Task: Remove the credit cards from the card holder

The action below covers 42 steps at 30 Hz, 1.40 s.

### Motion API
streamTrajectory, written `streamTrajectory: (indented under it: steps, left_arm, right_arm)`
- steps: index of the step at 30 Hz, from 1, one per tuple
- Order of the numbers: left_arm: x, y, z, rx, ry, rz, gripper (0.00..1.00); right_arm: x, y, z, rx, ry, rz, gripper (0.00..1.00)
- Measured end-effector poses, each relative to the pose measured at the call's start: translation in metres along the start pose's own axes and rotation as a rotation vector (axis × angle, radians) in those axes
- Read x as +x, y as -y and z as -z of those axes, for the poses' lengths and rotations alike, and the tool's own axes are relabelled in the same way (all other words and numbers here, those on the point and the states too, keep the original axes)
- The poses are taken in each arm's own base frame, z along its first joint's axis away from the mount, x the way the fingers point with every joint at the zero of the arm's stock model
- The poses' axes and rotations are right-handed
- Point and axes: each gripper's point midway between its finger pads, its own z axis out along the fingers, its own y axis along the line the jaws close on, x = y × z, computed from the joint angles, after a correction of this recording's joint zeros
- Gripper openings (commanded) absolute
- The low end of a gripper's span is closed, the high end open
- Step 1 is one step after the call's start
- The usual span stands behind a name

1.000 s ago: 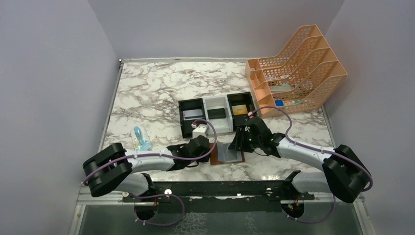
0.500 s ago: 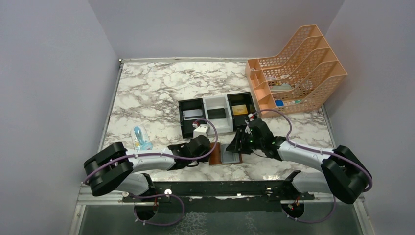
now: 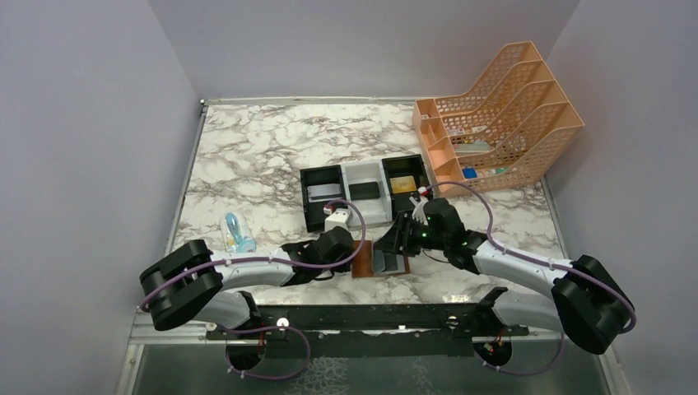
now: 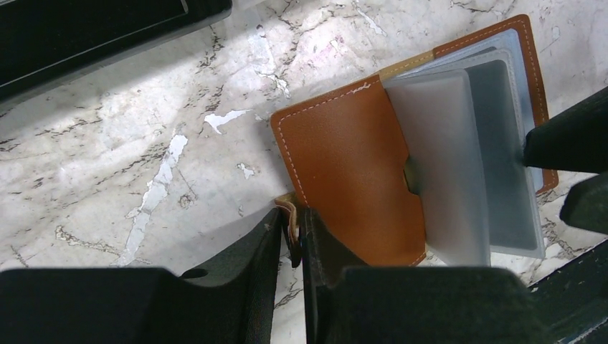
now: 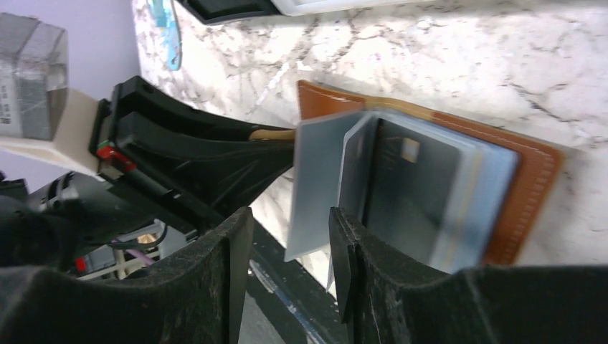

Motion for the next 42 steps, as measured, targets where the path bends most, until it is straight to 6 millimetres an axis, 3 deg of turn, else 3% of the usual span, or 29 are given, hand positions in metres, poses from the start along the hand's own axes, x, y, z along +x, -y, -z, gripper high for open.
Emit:
streamTrajectory:
  steps: [7,13,18,25,34,38,42]
  left_arm:
    - [0.002,0.002,0.001,0.013,-0.011,0.0,0.18]
    - [0.003,0.004,0.001,0.022,-0.019,0.001,0.19]
    - [0.002,0.005,0.002,0.026,-0.017,0.002,0.25]
    - [-0.007,0.01,0.015,0.049,0.01,0.024,0.35]
    - [-0.023,0.013,0.035,0.073,0.06,0.043,0.47]
    - [-0.029,0.015,0.04,0.076,0.074,0.046,0.5]
    - [-0.03,0.016,0.04,0.073,0.07,0.041,0.55]
  right_arm:
    - [0.007,-0.014,-0.005,-0.081,-0.051,-0.004,0.44]
    - [0.019,-0.007,-0.015,-0.085,-0.125,-0.022,0.44]
    - [0.026,-0.003,-0.022,-0.082,-0.175,-0.034,0.45]
    - [0.019,-0.009,-0.025,-0.091,-0.17,0.014,0.43]
    - [0.029,0.016,-0.043,-0.005,-0.247,0.019,0.41]
    - [0.022,0.011,-0.037,0.002,-0.215,0.055,0.44]
    - [-0.001,-0.005,-0.022,-0.007,-0.097,0.109,0.46]
